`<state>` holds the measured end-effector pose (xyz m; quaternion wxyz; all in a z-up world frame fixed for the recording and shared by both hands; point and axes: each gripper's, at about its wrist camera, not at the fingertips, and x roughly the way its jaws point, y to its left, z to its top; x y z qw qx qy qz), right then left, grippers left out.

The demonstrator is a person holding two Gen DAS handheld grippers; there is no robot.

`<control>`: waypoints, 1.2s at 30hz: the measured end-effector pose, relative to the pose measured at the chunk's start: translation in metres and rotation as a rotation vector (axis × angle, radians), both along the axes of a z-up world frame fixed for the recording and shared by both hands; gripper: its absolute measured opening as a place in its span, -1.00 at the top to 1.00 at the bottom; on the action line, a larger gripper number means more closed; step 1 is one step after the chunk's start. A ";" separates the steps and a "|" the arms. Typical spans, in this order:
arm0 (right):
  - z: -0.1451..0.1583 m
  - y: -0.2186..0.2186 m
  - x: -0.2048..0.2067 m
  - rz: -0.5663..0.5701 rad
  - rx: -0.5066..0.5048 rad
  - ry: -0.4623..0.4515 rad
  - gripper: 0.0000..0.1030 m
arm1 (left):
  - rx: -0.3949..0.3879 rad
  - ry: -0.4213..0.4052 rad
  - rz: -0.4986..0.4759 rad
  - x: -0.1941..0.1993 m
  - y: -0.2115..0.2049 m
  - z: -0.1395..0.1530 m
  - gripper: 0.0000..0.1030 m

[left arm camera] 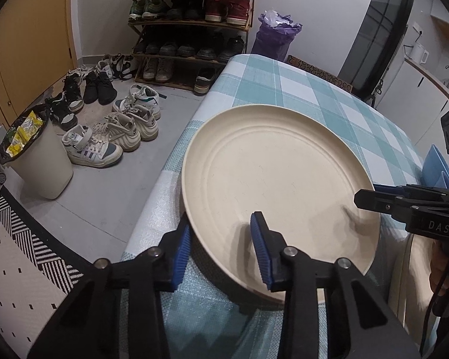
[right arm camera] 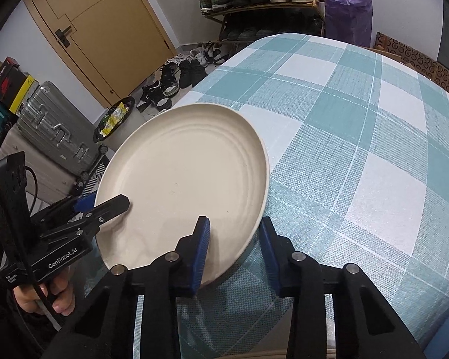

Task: Organize plates and bowls
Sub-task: 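Close both grippers on the rim of the cream plate, then lift the cream plate with both grippers and carry it toward the stack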

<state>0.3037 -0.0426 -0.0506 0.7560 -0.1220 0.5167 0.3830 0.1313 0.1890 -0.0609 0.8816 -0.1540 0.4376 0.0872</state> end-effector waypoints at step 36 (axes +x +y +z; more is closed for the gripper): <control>0.021 -0.018 -0.012 -0.006 -0.010 -0.080 0.60 | 0.064 -0.013 -0.001 -0.015 -0.019 0.018 0.52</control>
